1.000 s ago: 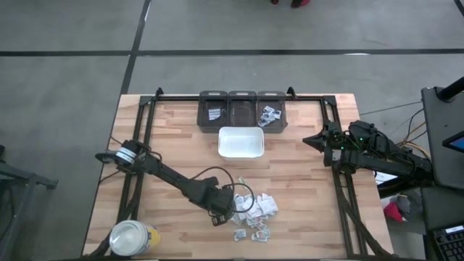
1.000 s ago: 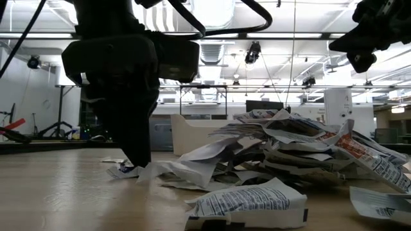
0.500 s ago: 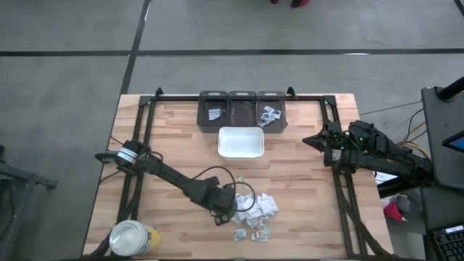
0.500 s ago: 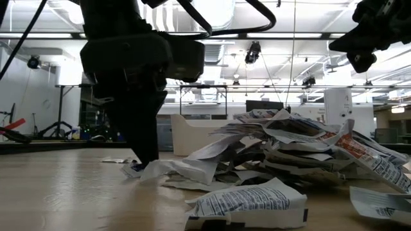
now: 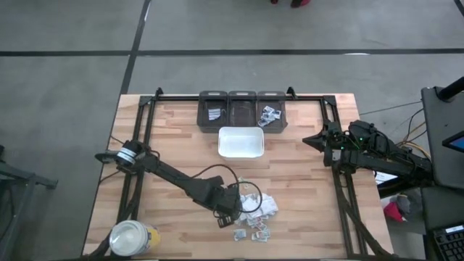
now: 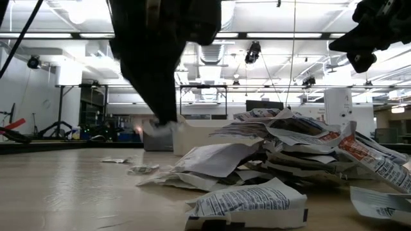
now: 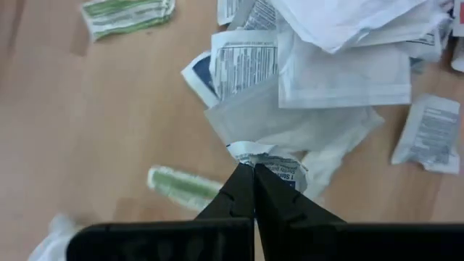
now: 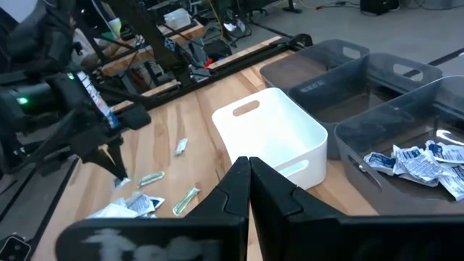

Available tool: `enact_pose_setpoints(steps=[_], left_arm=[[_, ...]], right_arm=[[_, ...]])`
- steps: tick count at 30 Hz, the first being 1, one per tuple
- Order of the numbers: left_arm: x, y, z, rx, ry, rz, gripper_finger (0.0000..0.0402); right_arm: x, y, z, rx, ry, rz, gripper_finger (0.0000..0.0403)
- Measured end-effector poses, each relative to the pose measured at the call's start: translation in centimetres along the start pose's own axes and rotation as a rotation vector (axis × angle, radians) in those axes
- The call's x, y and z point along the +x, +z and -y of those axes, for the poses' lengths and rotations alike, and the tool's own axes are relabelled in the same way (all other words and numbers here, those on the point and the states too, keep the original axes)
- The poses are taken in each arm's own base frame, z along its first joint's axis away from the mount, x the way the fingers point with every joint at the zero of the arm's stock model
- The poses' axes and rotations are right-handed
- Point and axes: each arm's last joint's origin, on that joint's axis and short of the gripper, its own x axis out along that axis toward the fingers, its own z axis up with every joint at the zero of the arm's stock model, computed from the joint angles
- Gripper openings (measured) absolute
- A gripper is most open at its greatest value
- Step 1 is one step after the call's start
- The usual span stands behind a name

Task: Pick & Place First Aid Supplies
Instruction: Put the white alcohol pad into the right black bin

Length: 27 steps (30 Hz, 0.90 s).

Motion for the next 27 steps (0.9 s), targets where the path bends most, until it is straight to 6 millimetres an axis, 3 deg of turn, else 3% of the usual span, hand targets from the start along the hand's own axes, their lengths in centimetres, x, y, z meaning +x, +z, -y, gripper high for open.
enact_pose_setpoints(steps=[4,11,18,23,27], left_arm=[[-2.3,1.6,0.7,0.001,-0.018,0.051,0.0],[-7.1,6.4,0.3,-0.035,0.107,0.373,0.0],[-10.7,11.7,-3.0,-0.083,0.197,0.636,0.0],[-11.6,15.0,-6.0,-0.091,0.222,0.787,0.0],[-11.9,16.4,-7.9,-0.083,0.256,0.853,0.0]], right_arm=[[0.0,0.0,0.0,0.06,0.001,0.0,0.0008],[0.0,0.2,-0.3,0.066,0.089,-0.009,0.0008],[1.0,1.5,-0.6,0.051,0.127,0.078,0.0008],[2.5,2.4,-0.7,0.031,0.143,0.1,0.0009],[4.0,2.7,-0.6,0.028,0.14,0.096,0.0016]])
